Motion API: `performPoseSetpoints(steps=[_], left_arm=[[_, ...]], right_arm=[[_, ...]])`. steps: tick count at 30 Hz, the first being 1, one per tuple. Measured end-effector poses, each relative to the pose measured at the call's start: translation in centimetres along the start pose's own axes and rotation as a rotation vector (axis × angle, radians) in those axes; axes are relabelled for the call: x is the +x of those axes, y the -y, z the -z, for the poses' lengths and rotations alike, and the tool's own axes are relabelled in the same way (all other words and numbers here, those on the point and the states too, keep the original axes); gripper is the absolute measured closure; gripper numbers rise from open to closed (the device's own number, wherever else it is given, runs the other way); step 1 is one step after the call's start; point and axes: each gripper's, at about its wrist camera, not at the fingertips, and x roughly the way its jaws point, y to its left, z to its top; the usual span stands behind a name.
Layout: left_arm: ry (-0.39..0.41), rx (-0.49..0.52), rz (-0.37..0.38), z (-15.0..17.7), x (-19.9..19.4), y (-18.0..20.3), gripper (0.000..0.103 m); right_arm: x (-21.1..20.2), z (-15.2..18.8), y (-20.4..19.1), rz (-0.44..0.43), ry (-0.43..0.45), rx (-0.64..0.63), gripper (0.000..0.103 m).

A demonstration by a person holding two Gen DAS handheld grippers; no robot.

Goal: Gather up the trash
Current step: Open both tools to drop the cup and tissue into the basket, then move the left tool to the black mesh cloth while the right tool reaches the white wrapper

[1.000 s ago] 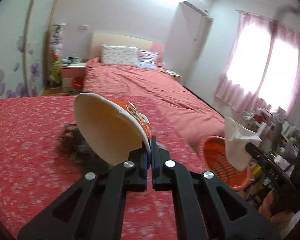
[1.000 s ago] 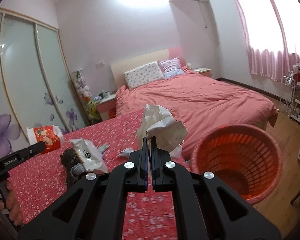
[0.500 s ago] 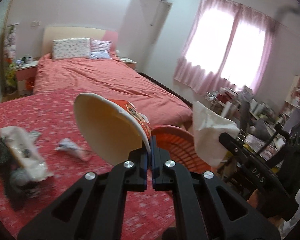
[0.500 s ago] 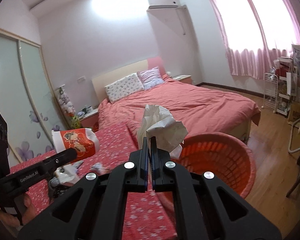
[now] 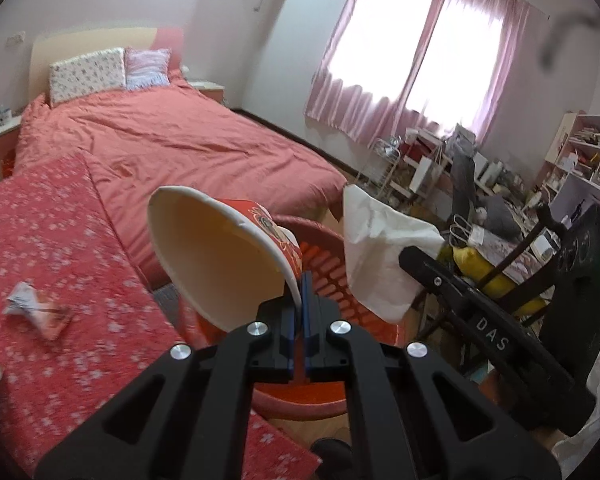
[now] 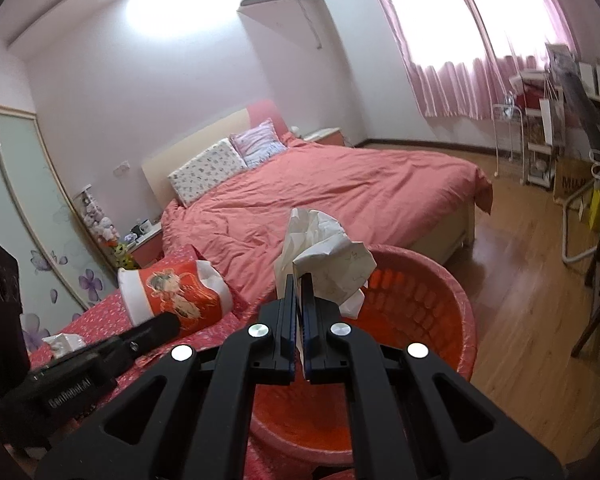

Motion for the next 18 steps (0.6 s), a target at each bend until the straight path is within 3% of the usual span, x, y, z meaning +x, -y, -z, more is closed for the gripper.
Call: performPoseSetpoints(steps=[4, 6, 10, 14, 18], left_arm=[[-0.059, 0.001, 0.001, 0.3, 2.9, 0.1, 0.098], [-0.076, -0.010, -0.003, 0.4, 3.6, 0.0, 0.084], [-0.093, -0.023, -0.042, 0.8, 4.2, -1.2, 0.069], [-0.102, -0.056, -0.069, 1.1, 3.5, -2.7, 0.065], [-0.089, -0.073, -0.105, 1.6, 2.1, -4.0, 0.059]], right_arm=[[1.2, 0.0, 1.4, -0.008, -0.048, 0.059, 0.100], [1.3, -0.1, 1.8, -0.020, -0.065, 0.088, 0.099], [1.6, 0.3, 1.9, -0.014, -0.093, 0.103, 0.095], [1.2, 0.7, 1.6, -0.004, -0.104, 0.107, 0.070], [1.1, 0.5, 1.0, 0.007, -0.108, 0.089, 0.069]])
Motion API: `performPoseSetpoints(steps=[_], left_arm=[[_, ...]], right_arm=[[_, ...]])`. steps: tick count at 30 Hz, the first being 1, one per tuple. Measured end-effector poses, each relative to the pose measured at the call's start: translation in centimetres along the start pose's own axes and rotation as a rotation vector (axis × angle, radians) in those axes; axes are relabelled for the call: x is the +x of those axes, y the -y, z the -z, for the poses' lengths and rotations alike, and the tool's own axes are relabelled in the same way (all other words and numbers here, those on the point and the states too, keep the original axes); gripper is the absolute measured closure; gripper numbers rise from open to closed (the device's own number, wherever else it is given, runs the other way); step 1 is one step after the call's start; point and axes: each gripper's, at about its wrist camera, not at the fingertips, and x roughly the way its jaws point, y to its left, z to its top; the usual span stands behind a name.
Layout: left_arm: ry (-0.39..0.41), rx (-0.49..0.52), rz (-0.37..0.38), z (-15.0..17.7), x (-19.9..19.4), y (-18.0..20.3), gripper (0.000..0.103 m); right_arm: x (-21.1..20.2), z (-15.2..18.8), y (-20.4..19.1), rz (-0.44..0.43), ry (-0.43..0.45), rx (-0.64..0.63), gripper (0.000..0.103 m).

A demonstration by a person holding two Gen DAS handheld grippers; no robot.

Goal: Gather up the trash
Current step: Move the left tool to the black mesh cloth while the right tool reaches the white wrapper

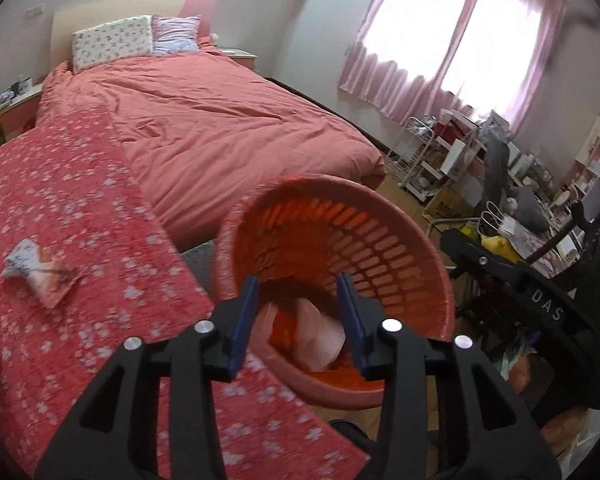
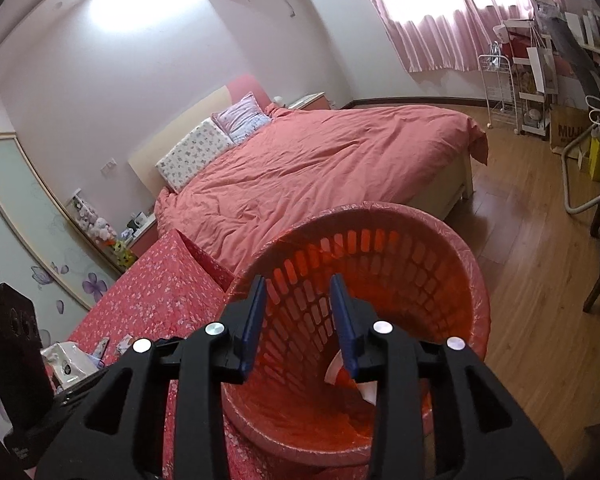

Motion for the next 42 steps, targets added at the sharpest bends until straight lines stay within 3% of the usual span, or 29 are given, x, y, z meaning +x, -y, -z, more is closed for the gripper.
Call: performPoseSetpoints(steps=[13, 23, 30, 36, 42], left_arm=[[0.089, -0.023, -0.182, 2.2, -7.4, -4.5, 0.052], [0.208, -0.166, -0.334, 3.6, -16.2, -11.9, 0.047], [0.259, -0.283, -0.452, 5.7, -21.1, -18.2, 0.045], [0.265, -0.366, -0.529, 7.3, -23.5, -23.1, 0.044], [0.250, -0.428, -0.543, 8.5, -24.0, -25.9, 0.043]], right_arm=[[-0.2, 1.1, -4.6, -0.035, -0.034, -0.124, 0.069], [2.2, 3.4, -11.6, -0.116, -0.108, -0.277, 0.069], [6.4, 5.8, -16.9, -0.160, -0.213, -0.384, 0.069], [9.5, 7.7, -20.7, -0.183, -0.308, -0.478, 0.069], [11.6, 9.2, -23.1, -0.169, -0.354, -0.552, 0.069]])
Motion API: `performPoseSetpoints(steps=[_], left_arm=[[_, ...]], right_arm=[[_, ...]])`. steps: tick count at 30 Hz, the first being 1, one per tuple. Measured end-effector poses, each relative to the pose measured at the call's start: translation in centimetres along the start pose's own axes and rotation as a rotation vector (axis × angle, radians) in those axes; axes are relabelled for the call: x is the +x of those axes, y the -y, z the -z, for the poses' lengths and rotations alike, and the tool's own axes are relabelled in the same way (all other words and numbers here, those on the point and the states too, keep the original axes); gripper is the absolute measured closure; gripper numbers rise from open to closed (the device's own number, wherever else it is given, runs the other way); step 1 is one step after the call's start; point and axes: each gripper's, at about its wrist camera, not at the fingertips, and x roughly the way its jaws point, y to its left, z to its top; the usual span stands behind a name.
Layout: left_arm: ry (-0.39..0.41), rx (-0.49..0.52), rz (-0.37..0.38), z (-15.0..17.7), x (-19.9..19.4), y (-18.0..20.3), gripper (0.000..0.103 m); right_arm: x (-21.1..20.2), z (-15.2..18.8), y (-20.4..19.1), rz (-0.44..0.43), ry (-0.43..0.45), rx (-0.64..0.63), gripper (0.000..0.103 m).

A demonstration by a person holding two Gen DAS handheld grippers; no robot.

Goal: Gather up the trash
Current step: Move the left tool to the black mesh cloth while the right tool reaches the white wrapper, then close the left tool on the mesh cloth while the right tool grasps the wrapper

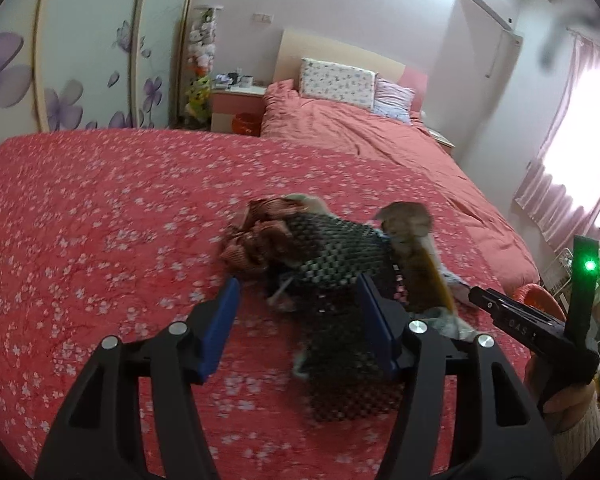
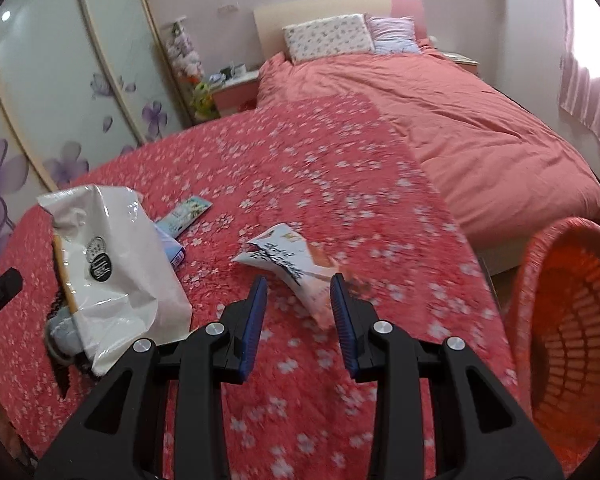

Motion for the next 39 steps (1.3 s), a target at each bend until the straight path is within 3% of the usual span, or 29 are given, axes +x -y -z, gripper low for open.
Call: performPoseSetpoints(steps=[9, 11, 12, 13, 15, 20, 27, 39], left_arm=[[-0.042, -0.016, 0.023, 1.4, 1.3, -0.1, 0.043], [-0.053, -0.019, 0.042, 1.5, 1.6, 0.1, 0.043], [-0.056, -0.015, 0.048, 1.7, 1.7, 0.2, 0.043], [-0.056, -0.012, 0.049, 1.7, 1.8, 0.3, 0.043], [-0.061, -0.002, 0.052, 1.9, 2.0, 0.6, 0.043], [-0.075, 0.006, 0.066, 2.1, 2.6, 1.2, 0.043], [-0.103, 0.010, 0.087, 2.1, 3.5, 1.9, 0.043], [-0.118, 0.028, 0.137, 1.6, 4.4, 4.0, 0.038]], right_arm=[[1.2, 0.0, -1.1, 0.049, -0.027, -0.031, 0.068], [0.9, 0.1, -1.5, 0.030, -0.027, -0.047, 0.058], [0.9, 0.0, -1.7, 0.027, -0.028, -0.054, 0.042], [0.9, 0.0, -2.0, 0.039, -0.027, -0.065, 0.036], [1.1, 0.2, -2.2, 0.076, -0.021, -0.094, 0.036], [1.3, -0.4, -0.9, 0.094, -0.016, -0.038, 0.067], [1.3, -0.4, -0.8, 0.097, 0.004, -0.037, 0.096], [0.6, 0.1, -0.2, 0.098, 0.014, -0.019, 0.101]])
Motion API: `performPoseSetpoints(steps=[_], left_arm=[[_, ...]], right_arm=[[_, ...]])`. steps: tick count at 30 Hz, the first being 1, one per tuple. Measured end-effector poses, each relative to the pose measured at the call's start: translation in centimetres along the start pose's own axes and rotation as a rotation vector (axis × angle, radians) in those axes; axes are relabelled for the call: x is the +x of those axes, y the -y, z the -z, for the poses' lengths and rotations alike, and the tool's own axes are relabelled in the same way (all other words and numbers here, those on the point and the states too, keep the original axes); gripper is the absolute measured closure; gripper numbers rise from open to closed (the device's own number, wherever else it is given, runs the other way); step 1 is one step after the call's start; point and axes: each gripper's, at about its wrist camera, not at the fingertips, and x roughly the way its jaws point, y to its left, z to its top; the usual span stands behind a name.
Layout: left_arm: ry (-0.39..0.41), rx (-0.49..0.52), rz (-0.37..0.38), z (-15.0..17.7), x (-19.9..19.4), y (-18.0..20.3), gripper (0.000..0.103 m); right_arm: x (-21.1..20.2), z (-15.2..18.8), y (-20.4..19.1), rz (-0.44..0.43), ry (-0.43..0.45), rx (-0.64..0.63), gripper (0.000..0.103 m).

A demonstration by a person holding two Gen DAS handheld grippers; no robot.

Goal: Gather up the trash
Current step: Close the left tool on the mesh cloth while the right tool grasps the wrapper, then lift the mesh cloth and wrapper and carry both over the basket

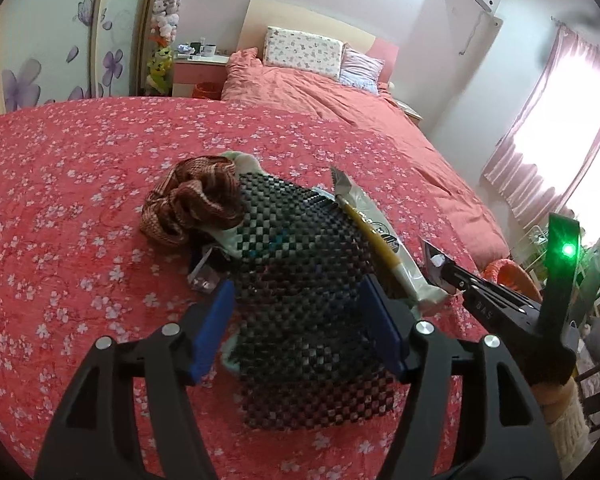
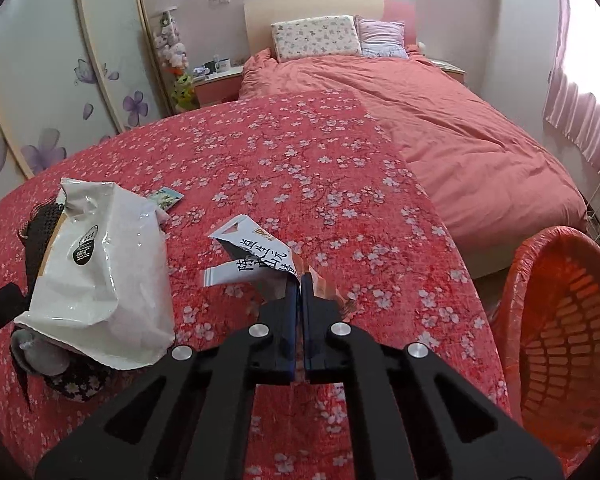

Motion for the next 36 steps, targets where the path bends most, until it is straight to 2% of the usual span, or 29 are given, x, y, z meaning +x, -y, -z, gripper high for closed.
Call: performPoseSetpoints(steps=[5, 7, 9, 13, 14, 15, 24, 36], left_arm=[[-0.055, -0.009, 0.029, 0.2, 1.3, 0.3, 0.040], [-0.066, -0.003, 0.034, 0.4, 1.6, 0.5, 0.050], [-0.077, 0.006, 0.047, 0.6, 1.7, 0.9, 0.066], [-0.070, 0.027, 0.051, 0.8, 1.6, 1.2, 0.079], [-0.069, 0.028, 0.055, 0.9, 1.5, 1.3, 0.091], [-0.068, 0.026, 0.056, 0.9, 1.5, 1.3, 0.093], [-0.018, 0.019, 0.068, 1.0, -1.1, 0.8, 0.097], [0.111, 0.018, 0.040, -1.0, -7.3, 0.7, 0.097]], right_arm=[[-0.1, 0.3, 0.2, 0.002, -0.004, 0.002, 0.101], [-0.2, 0.6, 0.2, 0.003, -0.005, 0.003, 0.101], [-0.4, 0.7, 0.4, 0.005, -0.004, 0.006, 0.100], [-0.9, 0.9, 0.7, 0.005, 0.000, 0.014, 0.101], [-1.0, 0.9, 0.8, 0.005, 0.003, 0.016, 0.101], [-1.3, 0.9, 0.9, 0.004, 0.007, 0.019, 0.101], [-3.0, 0.9, 1.4, -0.002, 0.045, 0.030, 0.101], [-7.4, 1.0, 1.9, -0.025, 0.138, 0.061, 0.101]])
